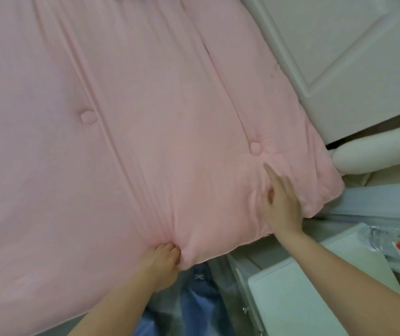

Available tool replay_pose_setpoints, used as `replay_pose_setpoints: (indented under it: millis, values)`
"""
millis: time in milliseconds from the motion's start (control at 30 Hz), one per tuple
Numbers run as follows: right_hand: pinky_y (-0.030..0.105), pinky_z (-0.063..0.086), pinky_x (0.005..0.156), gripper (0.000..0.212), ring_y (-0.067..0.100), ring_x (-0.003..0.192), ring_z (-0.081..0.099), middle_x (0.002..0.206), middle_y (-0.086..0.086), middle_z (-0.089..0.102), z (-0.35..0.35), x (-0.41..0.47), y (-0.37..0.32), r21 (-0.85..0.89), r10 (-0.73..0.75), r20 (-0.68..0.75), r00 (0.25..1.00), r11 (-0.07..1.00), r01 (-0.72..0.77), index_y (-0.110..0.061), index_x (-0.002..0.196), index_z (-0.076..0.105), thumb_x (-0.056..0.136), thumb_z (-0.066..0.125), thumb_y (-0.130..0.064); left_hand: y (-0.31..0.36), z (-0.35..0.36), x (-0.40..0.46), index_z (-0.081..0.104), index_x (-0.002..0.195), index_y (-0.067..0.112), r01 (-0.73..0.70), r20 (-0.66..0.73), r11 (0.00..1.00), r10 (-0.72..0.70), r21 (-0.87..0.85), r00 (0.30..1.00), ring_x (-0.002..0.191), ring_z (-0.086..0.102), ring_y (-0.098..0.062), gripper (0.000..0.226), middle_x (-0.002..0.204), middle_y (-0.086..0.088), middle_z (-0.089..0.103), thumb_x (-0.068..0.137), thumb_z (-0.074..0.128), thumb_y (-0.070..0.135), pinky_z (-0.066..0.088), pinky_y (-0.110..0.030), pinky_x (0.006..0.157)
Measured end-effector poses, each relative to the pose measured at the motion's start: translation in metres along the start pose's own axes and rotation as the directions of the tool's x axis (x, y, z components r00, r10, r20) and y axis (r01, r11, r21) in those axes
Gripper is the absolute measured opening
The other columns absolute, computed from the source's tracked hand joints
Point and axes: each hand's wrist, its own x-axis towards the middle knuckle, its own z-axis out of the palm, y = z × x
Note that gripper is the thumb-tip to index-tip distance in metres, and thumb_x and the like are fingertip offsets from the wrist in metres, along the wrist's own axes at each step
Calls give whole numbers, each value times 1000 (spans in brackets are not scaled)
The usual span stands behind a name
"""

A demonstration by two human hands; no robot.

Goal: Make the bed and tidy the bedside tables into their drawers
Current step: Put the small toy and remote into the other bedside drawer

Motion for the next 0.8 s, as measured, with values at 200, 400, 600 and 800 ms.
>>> replay_pose_setpoints:
  millis: [200, 400, 600, 800]
  values:
    - [44, 0, 122, 82, 22, 151, -6, 164, -2, -3, 96, -51, -143, -70, -621, 411, 668, 708, 702, -33, 155, -1, 90, 48, -27, -42, -35, -13, 67, 90, 19, 137, 64, 601, -142, -787, 988, 80, 67, -15, 24, 90, 2, 73, 82, 47, 30, 54, -31, 80]
    - [55, 4, 120, 70, 27, 151, -9, 164, 1, -5, 174, -102, -174, -155, -533, 535, 655, 700, 697, -33, 155, 8, 92, 36, -42, -161, 3, -101, 42, 141, 26, 608, -430, 599, -800, -521, 419, 138, 34, -32, 50, 151, -9, 36, 93, 50, 33, 26, -53, 112]
    - [51, 3, 120, 79, 30, 151, -8, 164, 4, -7, 169, -168, -135, -141, -571, 657, 492, 548, 824, -32, 156, 4, 91, 41, -56, -127, 114, -146, 4, 155, 23, 660, -169, 508, -844, -554, 508, 149, 7, -35, 81, 163, -12, -1, 87, 24, 61, 8, -55, 116]
    - [48, 2, 119, 99, 33, 150, -8, 164, 3, -11, 137, -208, -133, -168, -379, 818, 433, 562, 810, -28, 156, 1, 71, 52, -32, -91, 134, -194, -6, 155, 17, 615, 100, 541, -699, -574, 708, 149, -13, -26, 80, 161, -4, -19, 92, 27, 56, 2, -46, 121]
